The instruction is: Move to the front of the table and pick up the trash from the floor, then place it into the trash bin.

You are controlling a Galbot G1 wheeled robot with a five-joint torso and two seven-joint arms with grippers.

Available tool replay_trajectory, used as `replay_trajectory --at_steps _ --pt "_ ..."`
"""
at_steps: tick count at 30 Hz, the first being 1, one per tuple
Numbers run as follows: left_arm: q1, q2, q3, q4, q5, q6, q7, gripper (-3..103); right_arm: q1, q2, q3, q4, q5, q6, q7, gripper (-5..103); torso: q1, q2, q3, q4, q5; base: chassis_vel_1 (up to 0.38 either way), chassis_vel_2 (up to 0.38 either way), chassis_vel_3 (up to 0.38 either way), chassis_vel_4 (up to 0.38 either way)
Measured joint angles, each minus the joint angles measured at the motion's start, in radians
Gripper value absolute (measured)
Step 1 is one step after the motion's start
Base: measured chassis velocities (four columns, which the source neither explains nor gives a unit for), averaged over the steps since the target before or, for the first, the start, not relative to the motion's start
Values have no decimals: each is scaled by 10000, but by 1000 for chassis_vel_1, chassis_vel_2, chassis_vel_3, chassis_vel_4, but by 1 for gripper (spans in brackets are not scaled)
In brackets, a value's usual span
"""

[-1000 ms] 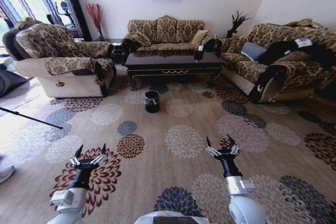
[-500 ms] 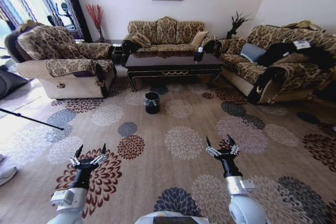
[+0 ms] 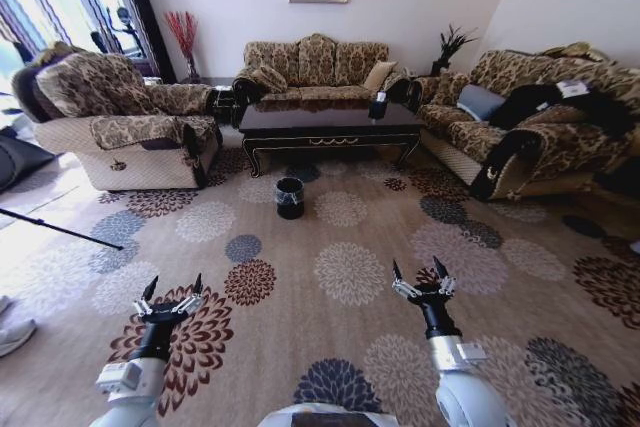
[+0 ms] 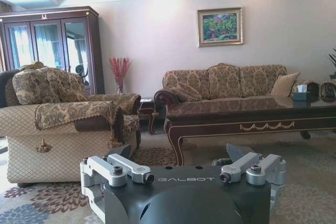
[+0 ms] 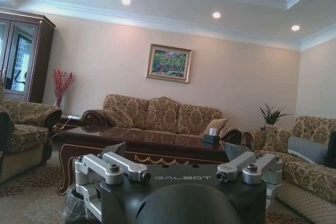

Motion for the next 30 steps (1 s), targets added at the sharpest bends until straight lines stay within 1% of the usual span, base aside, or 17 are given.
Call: replay_trajectory --at_steps 3,5,9,13,21,22,26,30 --pt "0 0 0 0 0 0 0 100 0 -1 0 0 0 0 0 100 75 174 105 0 0 0 0 0 0" --pt "0 0 1 0 0 0 0 100 0 0 0 0 0 0 0 100 88 206 123 0 0 0 0 0 0" --pt "0 0 0 0 1 0 0 100 0 0 0 0 0 0 0 100 202 456 258 0 0 0 0 0 0" --pt "0 0 0 0 0 1 0 100 0 0 0 0 0 0 0 100 248 563 316 0 0 0 0 0 0" --pt "0 0 0 0 0 1 1 100 -1 0 0 0 0 0 0 100 427 997 574 0 0 0 0 0 0" --pt "0 0 0 0 0 1 1 100 -1 0 0 0 0 0 0 100 427 997 574 0 0 0 0 0 0" --pt "0 0 0 0 0 1 0 100 0 0 0 0 0 0 0 100 534 1227 696 0 0 0 0 0 0" --pt "0 0 0 0 0 1 0 100 0 -1 0 0 0 0 0 100 597 1377 782 0 0 0 0 0 0"
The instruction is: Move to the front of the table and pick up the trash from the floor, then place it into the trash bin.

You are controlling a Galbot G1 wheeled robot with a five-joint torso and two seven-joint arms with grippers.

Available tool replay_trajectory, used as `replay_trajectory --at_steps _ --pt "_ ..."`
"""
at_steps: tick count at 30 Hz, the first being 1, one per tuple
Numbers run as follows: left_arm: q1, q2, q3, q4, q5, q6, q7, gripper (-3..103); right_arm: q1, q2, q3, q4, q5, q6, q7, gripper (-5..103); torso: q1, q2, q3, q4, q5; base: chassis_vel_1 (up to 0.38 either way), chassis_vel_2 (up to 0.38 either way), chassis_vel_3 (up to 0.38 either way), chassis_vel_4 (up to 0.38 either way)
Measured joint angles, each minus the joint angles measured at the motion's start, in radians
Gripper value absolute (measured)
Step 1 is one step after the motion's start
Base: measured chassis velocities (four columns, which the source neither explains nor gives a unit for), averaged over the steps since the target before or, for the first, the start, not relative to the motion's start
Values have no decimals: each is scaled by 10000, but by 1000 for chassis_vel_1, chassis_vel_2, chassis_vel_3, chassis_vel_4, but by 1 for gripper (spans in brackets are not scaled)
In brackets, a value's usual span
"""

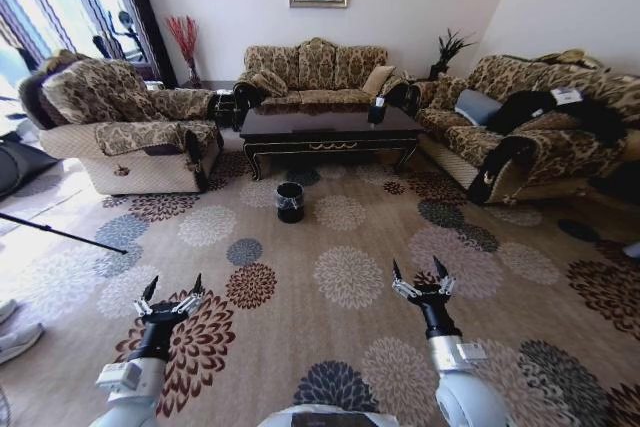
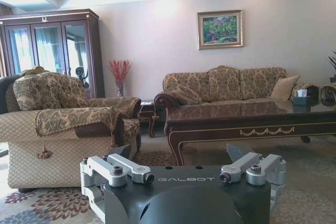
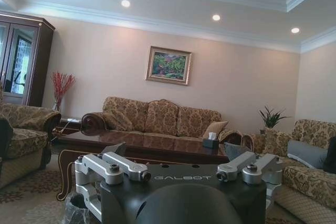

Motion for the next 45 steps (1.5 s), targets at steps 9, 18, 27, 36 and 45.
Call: replay_trajectory --at_steps 9,18,27,36,45 --pt "0 0 0 0 0 0 0 100 0 0 0 0 0 0 0 100 173 403 232 0 0 0 0 0 0" --pt "0 0 0 0 0 0 0 100 0 0 0 0 0 0 0 100 360 825 468 0 0 0 0 0 0" --pt "0 0 0 0 0 0 0 100 0 0 0 0 0 0 0 100 560 1267 709 0 0 0 0 0 0" --pt "0 0 0 0 0 0 0 100 0 0 0 0 0 0 0 100 768 1749 983 0 0 0 0 0 0" --pt "0 0 1 0 0 0 0 100 0 0 0 0 0 0 0 100 948 2147 1200 0 0 0 0 0 0"
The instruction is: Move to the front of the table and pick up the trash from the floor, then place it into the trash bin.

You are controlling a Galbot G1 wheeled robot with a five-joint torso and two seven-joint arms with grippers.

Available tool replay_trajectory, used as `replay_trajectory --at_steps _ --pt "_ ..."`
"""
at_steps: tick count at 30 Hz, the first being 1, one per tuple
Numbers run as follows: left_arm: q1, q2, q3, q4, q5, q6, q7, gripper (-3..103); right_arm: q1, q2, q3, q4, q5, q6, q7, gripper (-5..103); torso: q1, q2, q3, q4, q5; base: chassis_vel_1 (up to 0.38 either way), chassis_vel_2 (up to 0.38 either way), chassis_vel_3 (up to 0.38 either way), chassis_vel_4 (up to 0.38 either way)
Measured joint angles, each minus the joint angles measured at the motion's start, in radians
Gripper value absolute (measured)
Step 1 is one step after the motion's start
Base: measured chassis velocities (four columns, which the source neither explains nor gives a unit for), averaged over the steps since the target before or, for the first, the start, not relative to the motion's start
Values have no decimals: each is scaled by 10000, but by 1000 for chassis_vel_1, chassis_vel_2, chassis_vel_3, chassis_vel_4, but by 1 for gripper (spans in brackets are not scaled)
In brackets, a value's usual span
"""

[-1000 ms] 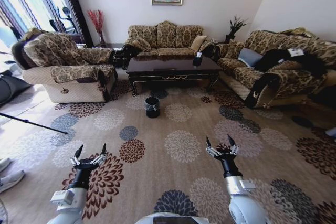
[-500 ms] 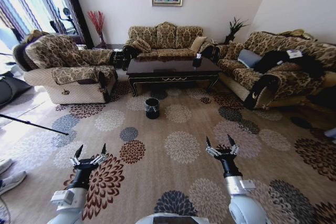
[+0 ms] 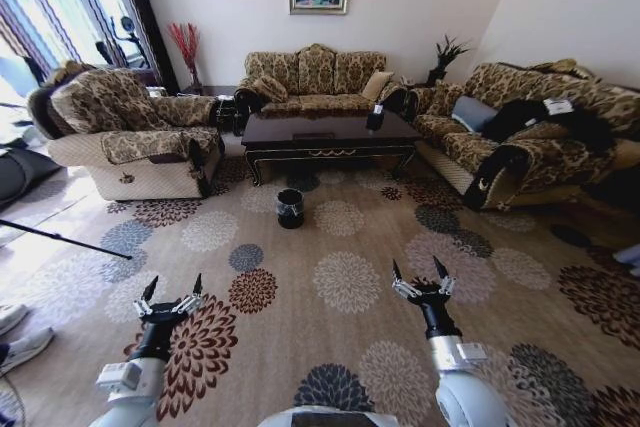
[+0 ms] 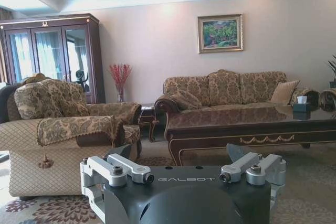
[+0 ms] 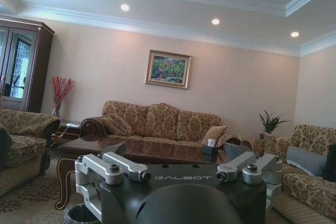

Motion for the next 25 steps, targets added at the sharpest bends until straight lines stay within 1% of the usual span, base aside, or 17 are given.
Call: replay_trajectory --at_steps 2,5,11,25 --pt "0 0 0 0 0 0 0 100 0 0 0 0 0 0 -1 100 19 38 18 0 0 0 0 0 0" --pt "0 0 -1 0 0 0 0 100 0 0 0 0 0 0 0 100 135 292 158 0 0 0 0 0 0" --pt "0 0 0 0 0 0 0 100 0 0 0 0 0 0 0 100 240 534 295 0 0 0 0 0 0" --pt "0 0 -1 0 0 0 0 100 0 0 0 0 0 0 -1 100 244 539 300 0 -1 0 0 0 0"
